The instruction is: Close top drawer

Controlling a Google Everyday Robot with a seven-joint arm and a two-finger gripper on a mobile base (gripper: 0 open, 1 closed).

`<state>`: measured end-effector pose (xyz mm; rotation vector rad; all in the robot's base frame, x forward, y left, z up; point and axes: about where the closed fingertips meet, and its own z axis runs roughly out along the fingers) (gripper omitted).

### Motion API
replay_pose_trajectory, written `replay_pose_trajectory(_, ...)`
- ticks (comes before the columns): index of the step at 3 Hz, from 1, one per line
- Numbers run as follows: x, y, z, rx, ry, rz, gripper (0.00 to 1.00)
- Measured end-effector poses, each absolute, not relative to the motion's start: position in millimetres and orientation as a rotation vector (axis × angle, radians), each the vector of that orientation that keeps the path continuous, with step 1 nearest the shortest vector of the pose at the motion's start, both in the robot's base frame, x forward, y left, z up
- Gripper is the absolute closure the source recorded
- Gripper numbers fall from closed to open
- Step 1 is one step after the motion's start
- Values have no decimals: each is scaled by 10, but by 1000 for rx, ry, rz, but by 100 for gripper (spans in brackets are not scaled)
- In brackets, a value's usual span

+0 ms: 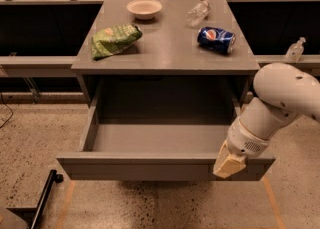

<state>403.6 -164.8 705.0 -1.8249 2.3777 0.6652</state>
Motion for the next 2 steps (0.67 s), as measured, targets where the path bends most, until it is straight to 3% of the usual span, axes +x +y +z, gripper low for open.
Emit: replay_pose_trajectory(2,4102,-1605,6671,-1852,2414,720,100)
